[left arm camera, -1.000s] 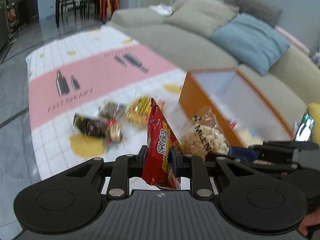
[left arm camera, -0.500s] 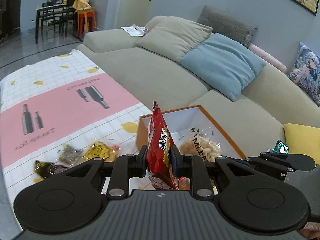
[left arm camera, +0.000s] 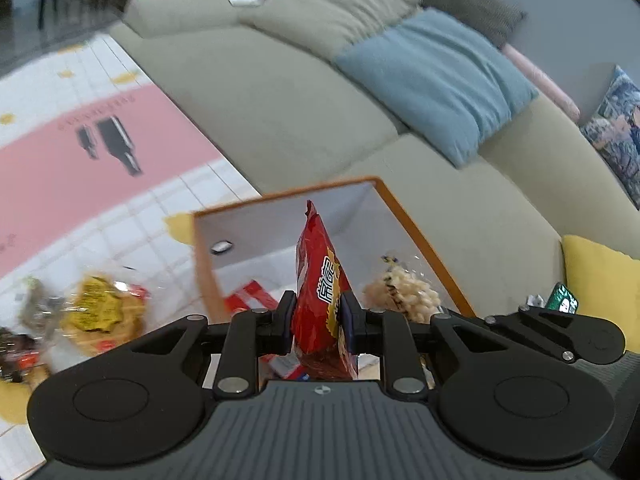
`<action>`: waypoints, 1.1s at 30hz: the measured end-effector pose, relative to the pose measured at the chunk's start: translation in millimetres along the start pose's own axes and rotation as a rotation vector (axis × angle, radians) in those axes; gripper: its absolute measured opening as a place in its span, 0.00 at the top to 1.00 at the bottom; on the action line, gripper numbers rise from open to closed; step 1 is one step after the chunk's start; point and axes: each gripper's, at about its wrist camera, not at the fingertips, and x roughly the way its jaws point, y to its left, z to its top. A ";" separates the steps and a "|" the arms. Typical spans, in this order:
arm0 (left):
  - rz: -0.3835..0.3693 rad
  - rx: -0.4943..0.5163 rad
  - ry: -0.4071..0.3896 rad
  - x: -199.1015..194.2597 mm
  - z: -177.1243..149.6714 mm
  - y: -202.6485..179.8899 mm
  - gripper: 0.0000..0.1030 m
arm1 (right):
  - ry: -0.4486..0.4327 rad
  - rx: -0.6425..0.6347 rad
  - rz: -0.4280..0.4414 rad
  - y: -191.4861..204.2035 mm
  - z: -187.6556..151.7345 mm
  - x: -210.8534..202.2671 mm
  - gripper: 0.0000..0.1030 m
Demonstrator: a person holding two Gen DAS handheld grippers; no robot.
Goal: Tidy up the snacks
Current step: 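Lower both bags into the box and open both tools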
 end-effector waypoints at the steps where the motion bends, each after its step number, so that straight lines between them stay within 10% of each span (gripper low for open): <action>1: -0.006 0.002 0.026 10.1 3.0 0.5 0.75 | 0.003 -0.011 -0.004 -2.3 -1.5 4.3 0.81; 14: -0.090 -0.025 0.204 84.9 12.3 8.2 0.76 | 0.096 -0.163 -0.080 -2.2 -14.6 54.1 0.81; 22: 0.033 0.094 0.218 93.8 8.0 -4.5 0.75 | 0.118 -0.225 -0.070 15.1 -17.3 70.6 0.80; 33: 0.133 0.261 0.177 84.5 2.3 -20.8 0.45 | 0.162 -0.149 0.056 9.9 -14.2 75.3 0.77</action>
